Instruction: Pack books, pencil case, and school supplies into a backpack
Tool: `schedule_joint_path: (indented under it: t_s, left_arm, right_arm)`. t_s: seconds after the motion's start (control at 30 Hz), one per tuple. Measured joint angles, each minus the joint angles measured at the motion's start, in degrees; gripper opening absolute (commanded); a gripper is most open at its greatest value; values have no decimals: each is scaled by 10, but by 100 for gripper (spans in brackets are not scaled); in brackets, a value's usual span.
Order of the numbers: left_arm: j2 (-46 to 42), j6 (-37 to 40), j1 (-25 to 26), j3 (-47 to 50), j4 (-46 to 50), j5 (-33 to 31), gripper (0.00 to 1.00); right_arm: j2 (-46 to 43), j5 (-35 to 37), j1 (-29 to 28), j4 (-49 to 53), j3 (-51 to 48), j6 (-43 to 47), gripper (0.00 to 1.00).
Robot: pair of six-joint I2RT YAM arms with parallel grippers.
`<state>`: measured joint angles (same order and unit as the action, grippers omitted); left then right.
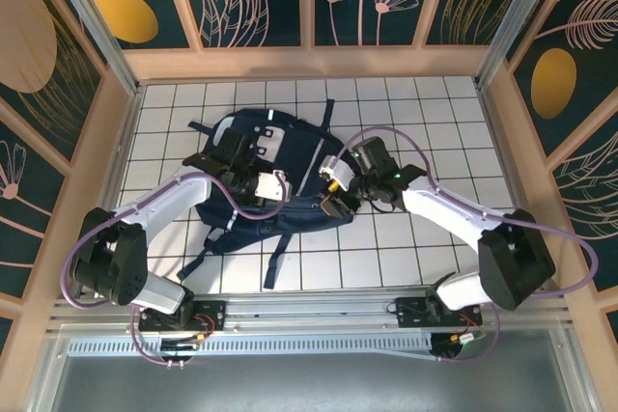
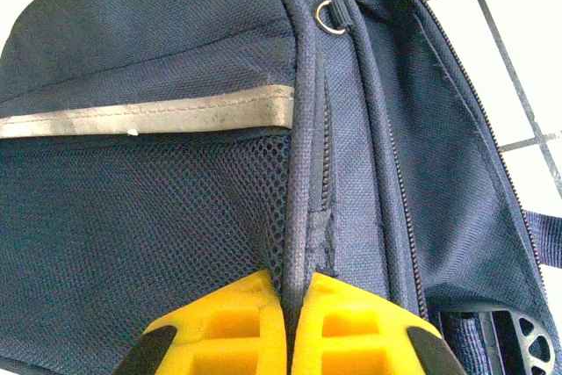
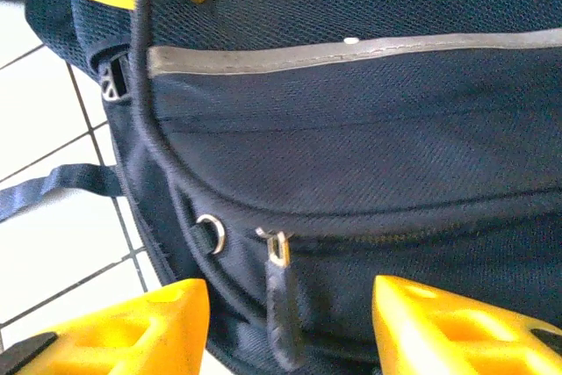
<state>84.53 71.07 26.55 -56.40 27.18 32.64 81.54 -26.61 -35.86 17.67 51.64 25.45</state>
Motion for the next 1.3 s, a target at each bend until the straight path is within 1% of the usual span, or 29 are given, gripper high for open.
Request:
schedule_joint_path:
  t_s: [0.07,0.13,0.17,0.2,0.33,0.43,0.5,0.63,0.7,0.83,0.87,0.9,0.97,1.03,1.07,1.1,1.13,1.17,1.2,1.3]
  left_arm:
    - [-4,-2,0,1,0,3,0]
    - [-6,-2,0,3,0,3,0]
    - [-8,-2,0,8,-3,2,0]
    - [-9,-1,0,13,-5,-1,0]
    - [-11,-1,0,21,-15,-9,0]
    - [-24,-1,0,36,-32,-19,0]
    - [-36,2,2,48,-49,-28,0]
    - [-53,18,4,80,-90,-35,0]
    - [-53,27,-2,90,-103,-32,0]
    - [-51,45,-32,98,-111,-13,0]
    - [-47,47,-42,100,-118,-8,12]
    - [-40,47,-50,100,-126,-5,27]
    - [-17,41,-62,100,-155,-9,44]
    - [13,33,-72,87,-167,-7,68]
    - [28,30,-76,73,-165,-5,71]
    - [37,27,-79,58,-159,-4,71]
    - [39,28,-78,47,-153,-5,73]
    - [34,30,-75,42,-149,-14,78]
    - [21,31,-68,45,-150,-24,80]
    - [-56,21,-30,98,-156,-36,80]
  right_arm:
    - [18,3,-3,-3,4,4,43]
    - [27,9,-8,-5,4,9,16]
    - [27,12,-10,-8,4,12,6]
    - [26,13,-11,-10,4,13,0]
    - [12,31,-17,-10,3,12,0]
    - [-21,58,-17,-23,-14,6,0]
    - [-44,82,-18,-34,-31,-4,0]
    - [-56,99,-22,-40,-44,-14,0]
    - [-56,104,-30,-38,-47,-14,0]
    - [-73,107,-70,-41,-57,-13,0]
    - [-78,106,-85,-45,-60,-14,0]
    - [-82,106,-99,-52,-62,-16,0]
    - [-82,107,-129,-68,-64,-25,0]
    - [-72,105,-151,-83,-64,-35,0]
    - [-63,101,-159,-89,-63,-40,0]
    - [-52,98,-164,-92,-61,-44,0]
    - [-40,96,-167,-94,-59,-46,0]
    - [-27,91,-167,-99,-56,-47,0]
    - [-15,85,-166,-105,-52,-49,0]
    - [0,70,-153,-120,-52,-49,0]
